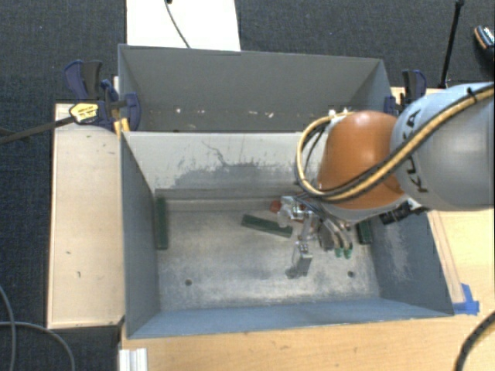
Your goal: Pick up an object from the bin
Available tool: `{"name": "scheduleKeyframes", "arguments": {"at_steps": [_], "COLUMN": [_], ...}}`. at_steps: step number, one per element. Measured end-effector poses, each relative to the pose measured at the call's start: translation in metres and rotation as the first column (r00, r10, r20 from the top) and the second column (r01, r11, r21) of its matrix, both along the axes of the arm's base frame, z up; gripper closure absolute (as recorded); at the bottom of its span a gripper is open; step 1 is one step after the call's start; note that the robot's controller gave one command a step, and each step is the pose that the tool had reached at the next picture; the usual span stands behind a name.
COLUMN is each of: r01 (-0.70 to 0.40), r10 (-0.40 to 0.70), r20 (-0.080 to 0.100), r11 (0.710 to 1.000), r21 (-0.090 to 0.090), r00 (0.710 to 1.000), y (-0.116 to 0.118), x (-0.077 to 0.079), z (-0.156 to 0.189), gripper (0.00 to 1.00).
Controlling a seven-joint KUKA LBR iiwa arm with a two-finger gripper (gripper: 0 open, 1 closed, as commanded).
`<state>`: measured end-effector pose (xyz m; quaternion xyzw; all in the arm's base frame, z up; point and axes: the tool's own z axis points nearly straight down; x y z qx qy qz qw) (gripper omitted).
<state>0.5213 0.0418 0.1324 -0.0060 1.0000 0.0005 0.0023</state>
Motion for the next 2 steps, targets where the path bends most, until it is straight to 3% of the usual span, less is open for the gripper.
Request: {"name": "scheduleKeyframes", "arguments": {"at_steps": [1,2], "r01": [-0.021,-0.021], "r10": [0.021,0.021], "r20": [0.011,0.008], "r11": [1.000,1.000], "r21": [0.003,0.001], "r00": [1.000,1.000], "y": [-0.0559,-0.0549], "x": [0.0689,0.0673], "z": [-0.0608,-0.0587], "gripper": [0.00,1.00]}}
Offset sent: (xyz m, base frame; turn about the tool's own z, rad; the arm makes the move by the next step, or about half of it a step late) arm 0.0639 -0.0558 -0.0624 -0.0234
